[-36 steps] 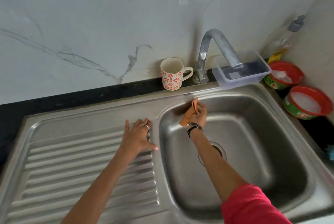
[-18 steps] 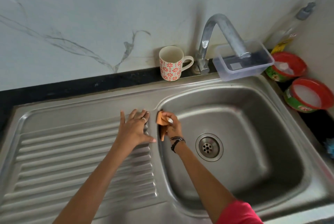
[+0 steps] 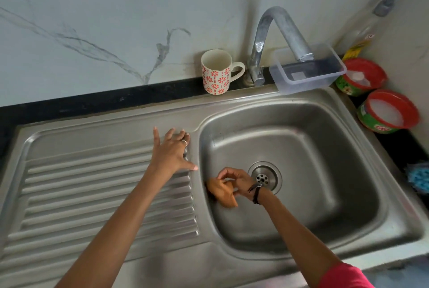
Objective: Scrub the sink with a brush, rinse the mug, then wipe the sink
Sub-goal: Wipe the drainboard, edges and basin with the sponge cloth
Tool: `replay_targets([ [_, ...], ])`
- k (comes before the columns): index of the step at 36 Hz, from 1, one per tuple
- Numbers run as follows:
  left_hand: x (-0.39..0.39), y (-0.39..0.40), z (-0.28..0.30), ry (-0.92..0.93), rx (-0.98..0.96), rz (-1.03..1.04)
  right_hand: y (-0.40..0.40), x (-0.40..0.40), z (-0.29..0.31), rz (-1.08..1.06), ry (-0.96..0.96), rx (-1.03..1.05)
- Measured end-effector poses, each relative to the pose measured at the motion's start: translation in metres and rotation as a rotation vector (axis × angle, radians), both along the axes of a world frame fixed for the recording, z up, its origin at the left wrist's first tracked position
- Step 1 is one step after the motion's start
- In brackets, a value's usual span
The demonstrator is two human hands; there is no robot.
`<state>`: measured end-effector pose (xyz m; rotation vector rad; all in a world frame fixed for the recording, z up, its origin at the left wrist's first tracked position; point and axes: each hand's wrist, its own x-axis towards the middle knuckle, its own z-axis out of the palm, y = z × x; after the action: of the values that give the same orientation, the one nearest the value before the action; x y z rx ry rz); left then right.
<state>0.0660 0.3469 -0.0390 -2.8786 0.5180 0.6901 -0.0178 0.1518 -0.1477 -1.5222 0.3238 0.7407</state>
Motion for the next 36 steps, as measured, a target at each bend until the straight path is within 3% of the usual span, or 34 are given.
replay_targets([
  [6, -0.001, 0.0, 0.001, 0.024, -0.003, 0.008, -0.017, 0.05, 0.014, -0.392, -0.095, 0.038],
  [9, -0.001, -0.001, 0.0, 0.026, -0.019, 0.019, -0.014, 0.077, 0.018, -0.469, -0.175, -0.006],
  [13, 0.002, -0.002, -0.001, 0.029, -0.007, 0.022, 0.005, 0.097, 0.012, -0.564, -0.128, 0.098],
  [17, 0.002, -0.002, -0.002, 0.038, -0.014, 0.034, 0.036, 0.088, -0.005, -0.391, -0.162, -0.006],
  [23, 0.001, -0.001, -0.002, 0.025, -0.021, 0.029, 0.051, 0.058, -0.022, -0.328, -0.02, 0.05],
  [36, -0.006, 0.0, 0.001, 0.009, -0.018, 0.003, 0.04, 0.001, 0.007, -0.093, 0.211, 0.178],
])
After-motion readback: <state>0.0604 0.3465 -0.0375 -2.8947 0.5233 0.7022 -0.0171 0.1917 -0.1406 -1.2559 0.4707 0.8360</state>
